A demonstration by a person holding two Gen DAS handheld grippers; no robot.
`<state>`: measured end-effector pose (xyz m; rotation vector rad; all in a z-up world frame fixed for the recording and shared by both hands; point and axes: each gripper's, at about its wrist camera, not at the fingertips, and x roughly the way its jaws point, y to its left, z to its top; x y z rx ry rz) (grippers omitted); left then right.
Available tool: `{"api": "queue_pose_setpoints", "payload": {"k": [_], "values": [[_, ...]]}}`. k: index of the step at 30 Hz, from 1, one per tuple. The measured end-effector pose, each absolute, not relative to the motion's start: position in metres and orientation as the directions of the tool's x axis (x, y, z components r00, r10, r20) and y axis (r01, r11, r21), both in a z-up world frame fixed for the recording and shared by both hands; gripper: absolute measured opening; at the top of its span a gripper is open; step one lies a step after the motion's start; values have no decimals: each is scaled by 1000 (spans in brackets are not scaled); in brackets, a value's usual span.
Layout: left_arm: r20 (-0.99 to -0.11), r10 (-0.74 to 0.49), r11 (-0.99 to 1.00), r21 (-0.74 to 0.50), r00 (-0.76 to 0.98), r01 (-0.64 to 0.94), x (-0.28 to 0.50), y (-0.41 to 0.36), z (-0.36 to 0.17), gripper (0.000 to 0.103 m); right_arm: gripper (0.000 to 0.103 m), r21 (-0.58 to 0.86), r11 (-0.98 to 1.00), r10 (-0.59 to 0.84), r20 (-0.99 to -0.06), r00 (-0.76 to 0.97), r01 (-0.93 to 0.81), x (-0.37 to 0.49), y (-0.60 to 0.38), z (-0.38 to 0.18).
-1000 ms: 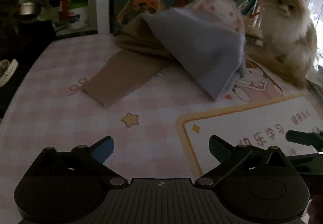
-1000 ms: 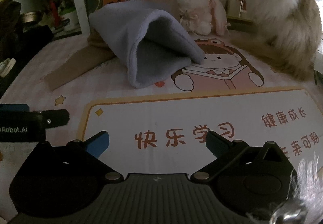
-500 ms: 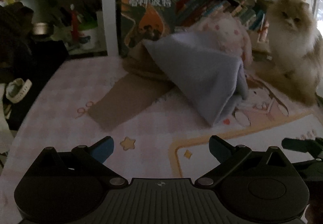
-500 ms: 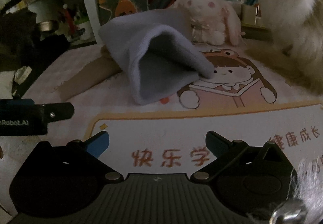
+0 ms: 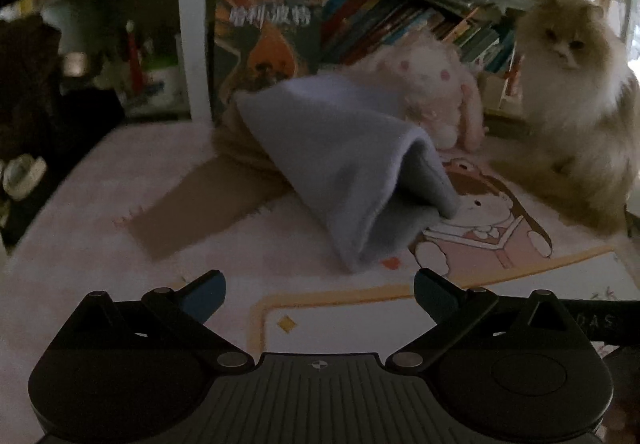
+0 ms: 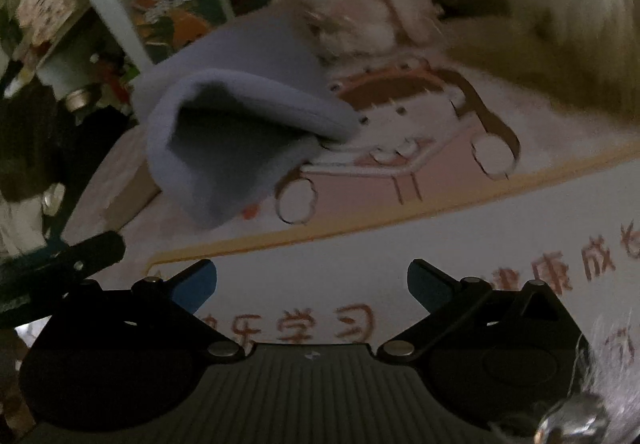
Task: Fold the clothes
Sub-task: 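Grasp the lavender sweatshirt with both grippers and lift it off the mat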
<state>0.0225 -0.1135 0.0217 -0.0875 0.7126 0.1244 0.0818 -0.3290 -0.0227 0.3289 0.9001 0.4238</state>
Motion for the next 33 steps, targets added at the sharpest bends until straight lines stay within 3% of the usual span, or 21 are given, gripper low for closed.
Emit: {"api": "queue_pose_setpoints", "payload": {"k": [4,12,18,20,22,23,25,33], "values": [[-634,198,977,62,747,-206,31,-129,24,101,103,556,816,549,-659,514,-159,92,-357,-32],[-598,281,959,198,751,-202,76,-159,21,101,100,829,559,725,-486,488,-4,113,-397,-36],[-606,366,929,287,706,-235,110,-154,7,100,100,890,454,773,-415,480,37,123,-401,-33],[-612,371,927,292,699,-237,108,-145,7,80,99,897,440,787,-403,468,32,125,-398,-33],[-617,377,925,297,691,-239,106,-137,8,23,98,906,421,805,-388,448,28,126,-394,-34],[-620,379,924,299,687,-240,105,-133,8,11,96,913,406,815,-378,439,33,127,-391,-36],[-613,363,931,276,701,-240,92,-127,15,6,93,928,369,836,-354,419,48,127,-387,-40],[-537,285,945,297,794,-139,12,-151,58,5,86,970,172,908,-225,355,174,134,-367,-64]]}}
